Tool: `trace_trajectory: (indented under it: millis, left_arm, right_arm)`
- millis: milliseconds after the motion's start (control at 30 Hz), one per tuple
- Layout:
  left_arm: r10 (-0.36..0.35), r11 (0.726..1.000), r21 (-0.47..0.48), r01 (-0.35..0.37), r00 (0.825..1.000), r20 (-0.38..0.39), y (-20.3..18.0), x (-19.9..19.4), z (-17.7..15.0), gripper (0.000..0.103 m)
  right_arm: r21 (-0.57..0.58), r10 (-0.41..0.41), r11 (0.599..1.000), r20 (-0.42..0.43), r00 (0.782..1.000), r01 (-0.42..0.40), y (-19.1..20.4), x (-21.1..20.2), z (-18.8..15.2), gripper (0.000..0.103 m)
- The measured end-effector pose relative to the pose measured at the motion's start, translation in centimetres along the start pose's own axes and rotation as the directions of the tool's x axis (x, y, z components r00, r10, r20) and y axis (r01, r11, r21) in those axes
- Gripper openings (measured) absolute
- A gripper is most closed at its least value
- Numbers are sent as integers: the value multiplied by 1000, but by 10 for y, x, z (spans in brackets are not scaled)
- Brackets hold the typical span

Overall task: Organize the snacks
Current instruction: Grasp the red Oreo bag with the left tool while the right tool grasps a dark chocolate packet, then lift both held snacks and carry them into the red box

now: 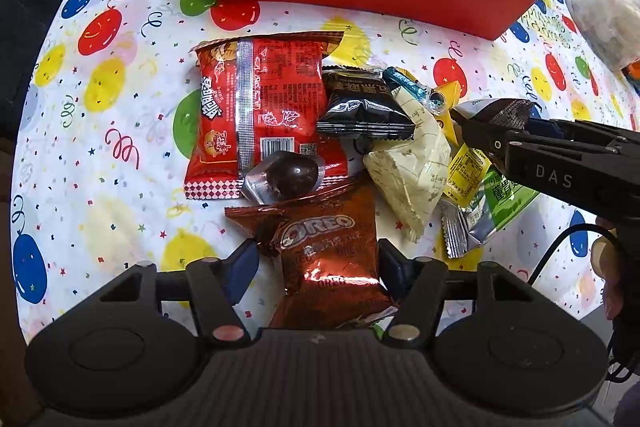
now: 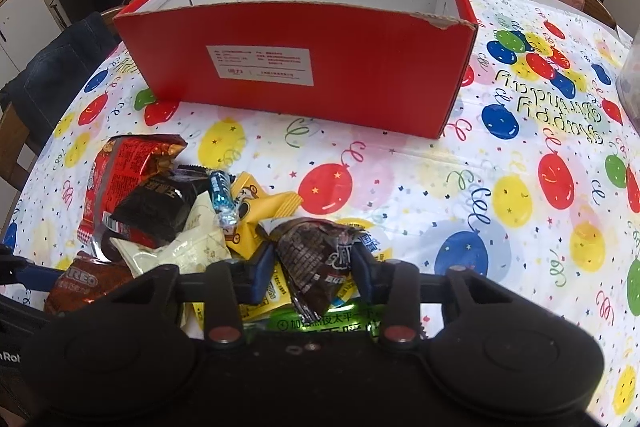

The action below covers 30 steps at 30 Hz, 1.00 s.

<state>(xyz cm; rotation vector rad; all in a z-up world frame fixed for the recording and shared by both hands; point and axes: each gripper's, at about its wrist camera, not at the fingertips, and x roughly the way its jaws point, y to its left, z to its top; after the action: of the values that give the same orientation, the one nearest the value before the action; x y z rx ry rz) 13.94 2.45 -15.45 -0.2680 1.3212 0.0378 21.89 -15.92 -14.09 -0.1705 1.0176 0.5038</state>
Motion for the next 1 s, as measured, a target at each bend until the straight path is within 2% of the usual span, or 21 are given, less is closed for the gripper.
trace_trajectory:
  millis: [267, 633, 1000]
  left_arm:
    - [-36, 999, -24, 36, 999, -5, 8, -3, 0, 58]
    - [-91, 995, -37, 92, 996, 7, 21, -17, -9, 57]
    - [-104, 994, -3, 105, 990, 99, 23, -53, -11, 57]
  right_arm:
    - [9, -10, 1000, 8, 1000, 10, 1, -3, -2, 31]
    - [65, -27, 998, 37, 999, 24, 0, -16, -12, 30]
    - [102, -19, 995, 100, 995, 9, 4, -54, -17, 30]
